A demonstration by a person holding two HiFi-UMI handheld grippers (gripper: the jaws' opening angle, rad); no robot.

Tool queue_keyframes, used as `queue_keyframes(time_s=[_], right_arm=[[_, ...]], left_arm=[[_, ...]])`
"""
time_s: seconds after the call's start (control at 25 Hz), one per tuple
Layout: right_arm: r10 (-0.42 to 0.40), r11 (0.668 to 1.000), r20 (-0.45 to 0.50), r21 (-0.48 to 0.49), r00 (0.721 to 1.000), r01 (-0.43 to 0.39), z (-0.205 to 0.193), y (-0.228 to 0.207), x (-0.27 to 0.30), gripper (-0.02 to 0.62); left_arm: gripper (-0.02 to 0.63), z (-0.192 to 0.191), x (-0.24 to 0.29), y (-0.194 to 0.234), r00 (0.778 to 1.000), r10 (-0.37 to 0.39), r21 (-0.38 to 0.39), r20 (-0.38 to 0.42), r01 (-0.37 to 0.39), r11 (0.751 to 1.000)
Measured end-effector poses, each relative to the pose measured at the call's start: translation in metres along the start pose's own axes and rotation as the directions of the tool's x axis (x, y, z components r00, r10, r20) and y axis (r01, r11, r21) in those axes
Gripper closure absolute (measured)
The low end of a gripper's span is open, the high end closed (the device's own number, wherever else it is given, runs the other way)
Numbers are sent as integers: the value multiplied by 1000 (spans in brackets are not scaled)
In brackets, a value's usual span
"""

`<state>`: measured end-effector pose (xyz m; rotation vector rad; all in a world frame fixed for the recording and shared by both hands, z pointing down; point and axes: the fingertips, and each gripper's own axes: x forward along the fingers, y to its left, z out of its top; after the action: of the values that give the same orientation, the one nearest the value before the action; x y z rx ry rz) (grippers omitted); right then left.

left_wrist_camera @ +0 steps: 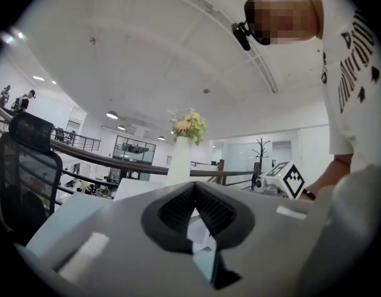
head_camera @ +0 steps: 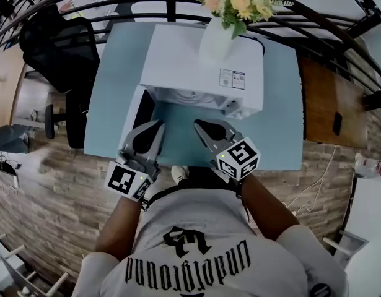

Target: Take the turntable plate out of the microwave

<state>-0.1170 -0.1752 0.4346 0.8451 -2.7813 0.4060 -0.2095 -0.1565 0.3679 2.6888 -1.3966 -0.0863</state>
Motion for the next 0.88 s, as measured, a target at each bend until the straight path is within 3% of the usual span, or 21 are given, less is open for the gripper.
queue_keyframes(time_s=[0.28,0.48,0.72,0.88], right_arm=[[24,985,-62,172,998,-13,-48,-32,29,543],[35,940,-94,341,995,-1,-90,-54,50,510],[29,841,-110,541,994,35,-132,-84,78,471],[11,726,-105,685,994,64,-157,-100,94,457]], left_arm=[[555,-37,23,12,998,28,-22,-50,-29,999],[555,-64,35,18,997,43,-31,-66,-46,998],[555,-89,53,35,995,66,-58,-75,-71,996],[555,-99,62,44,994,77,-67,-78,-82,994]])
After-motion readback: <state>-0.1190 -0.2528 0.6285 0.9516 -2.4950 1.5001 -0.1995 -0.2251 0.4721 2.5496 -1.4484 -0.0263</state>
